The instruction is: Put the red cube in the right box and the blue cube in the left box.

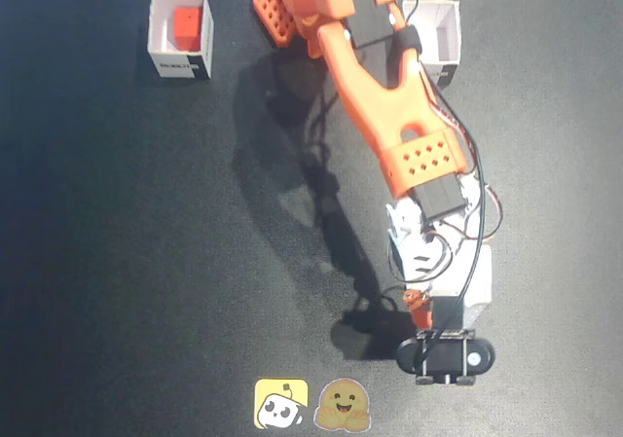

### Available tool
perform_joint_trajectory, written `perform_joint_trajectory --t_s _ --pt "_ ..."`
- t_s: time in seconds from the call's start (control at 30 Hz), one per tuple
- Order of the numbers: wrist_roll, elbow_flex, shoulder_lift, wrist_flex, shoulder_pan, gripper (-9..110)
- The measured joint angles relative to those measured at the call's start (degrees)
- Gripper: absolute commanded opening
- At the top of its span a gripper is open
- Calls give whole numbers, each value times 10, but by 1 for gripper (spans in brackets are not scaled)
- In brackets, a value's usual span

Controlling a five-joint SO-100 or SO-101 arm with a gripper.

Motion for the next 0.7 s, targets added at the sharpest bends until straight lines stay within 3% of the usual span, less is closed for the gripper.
perform_joint_trajectory --t_s 0.7 --pt "27 -8 -33 0 -25 27"
